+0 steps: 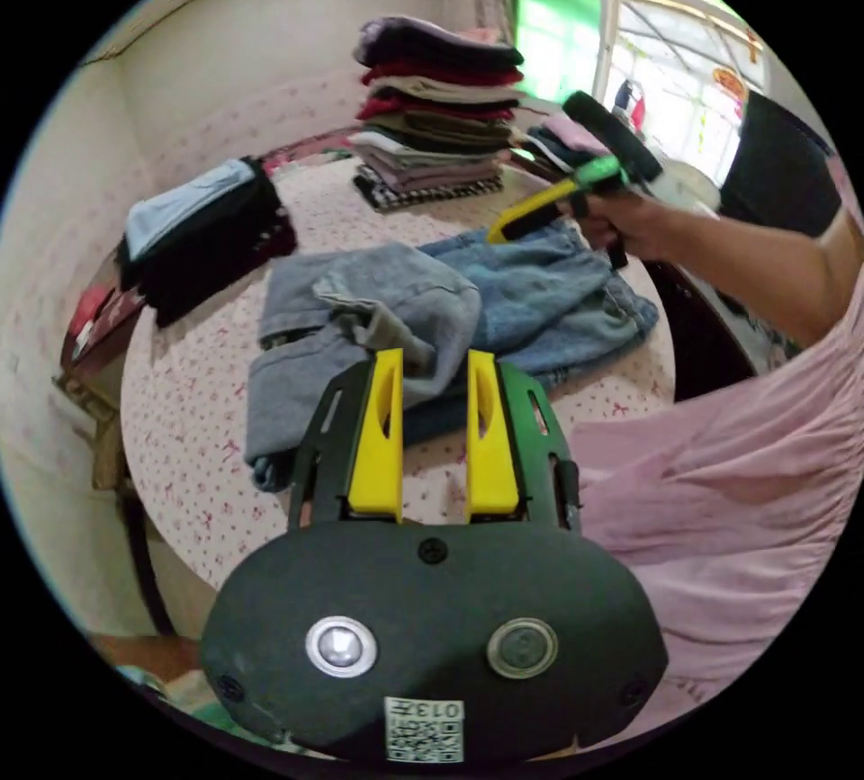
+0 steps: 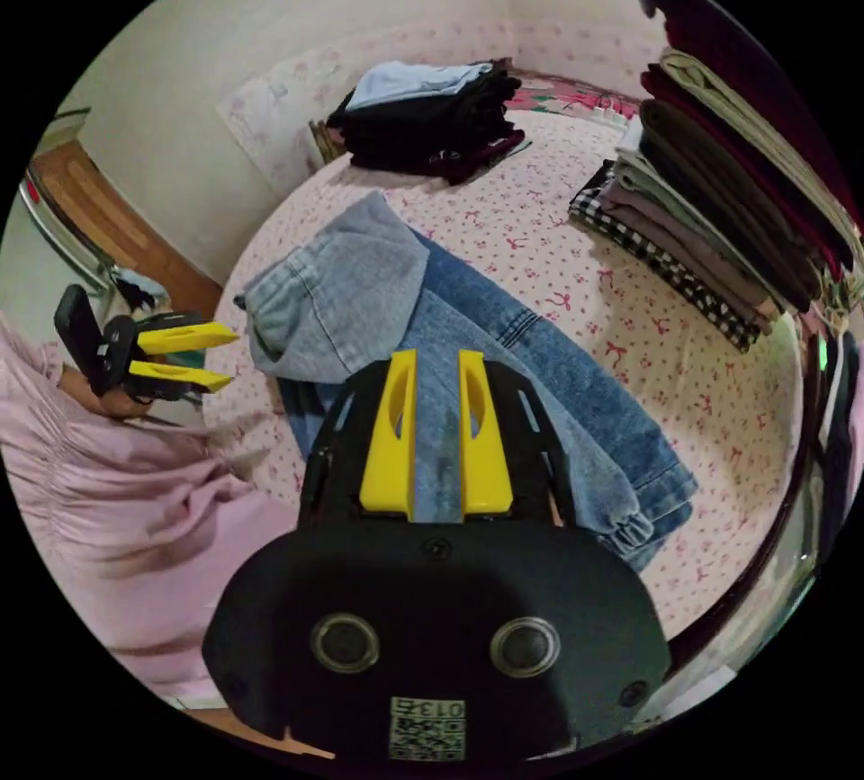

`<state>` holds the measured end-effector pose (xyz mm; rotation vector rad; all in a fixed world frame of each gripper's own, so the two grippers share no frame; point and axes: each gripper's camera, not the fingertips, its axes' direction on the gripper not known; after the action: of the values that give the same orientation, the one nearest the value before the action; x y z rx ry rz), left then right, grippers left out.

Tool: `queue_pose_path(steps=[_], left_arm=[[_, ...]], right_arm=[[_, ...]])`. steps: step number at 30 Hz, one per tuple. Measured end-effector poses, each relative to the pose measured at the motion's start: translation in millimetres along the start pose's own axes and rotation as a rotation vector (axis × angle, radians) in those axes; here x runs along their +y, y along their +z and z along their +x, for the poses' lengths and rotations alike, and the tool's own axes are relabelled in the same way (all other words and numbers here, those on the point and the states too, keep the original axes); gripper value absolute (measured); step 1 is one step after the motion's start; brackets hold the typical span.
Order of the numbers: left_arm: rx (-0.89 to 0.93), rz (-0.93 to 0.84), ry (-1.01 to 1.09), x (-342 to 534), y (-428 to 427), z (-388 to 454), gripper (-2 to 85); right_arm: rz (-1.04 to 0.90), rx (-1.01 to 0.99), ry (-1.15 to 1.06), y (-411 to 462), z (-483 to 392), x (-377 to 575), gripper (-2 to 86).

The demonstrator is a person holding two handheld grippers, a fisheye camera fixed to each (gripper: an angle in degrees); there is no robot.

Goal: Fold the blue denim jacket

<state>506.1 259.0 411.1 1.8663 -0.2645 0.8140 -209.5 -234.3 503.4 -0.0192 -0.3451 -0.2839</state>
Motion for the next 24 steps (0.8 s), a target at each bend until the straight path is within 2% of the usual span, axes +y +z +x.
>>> queue_pose_path(steps=[2,6,10,13,17,18,20,21,22,24], left_arm=[[-0.015,0.053,-0.155,3,-7,-37,13.7],[0.112,-0.038,-0.256,-1,39,-80,15.5],[0.241,-0.085,-0.379,2,84,-133,8.0],[0.368,-0.043,-0.438,11,91,-170,5.6],[0.678,0.227,-0.409,41,96,-212,3.8],[0.709,0.219,-0.411,46,105,-219,3.6],[0.607,0.017,-0.420,65,152,-241,3.1],[0.600,-0.013,-0.425,70,161,-247,3.1],[0.679,-0.005,-0.486,81,171,-261,2.9],[0.757,0.028,-0.534,88,172,-276,2.7]], right_arm=[[0.018,-0.069,0.050,0,8,1,9.0],[-0.032,-0.192,0.122,20,17,0,8.8],[-0.067,-0.272,0.141,19,22,0,2.6],[-0.051,-0.202,0.075,-5,17,4,1.4],[0.009,-0.036,0.006,-52,4,20,0.6],[-0.008,-0.029,0.005,-53,4,25,0.5],[-0.070,-0.034,0.016,-40,5,33,0.5],[-0.139,0.044,0.032,-27,3,38,0.6],[-0.196,0.105,0.045,-21,1,45,0.8],[-0.116,0.055,0.083,-43,-6,53,1.2]])
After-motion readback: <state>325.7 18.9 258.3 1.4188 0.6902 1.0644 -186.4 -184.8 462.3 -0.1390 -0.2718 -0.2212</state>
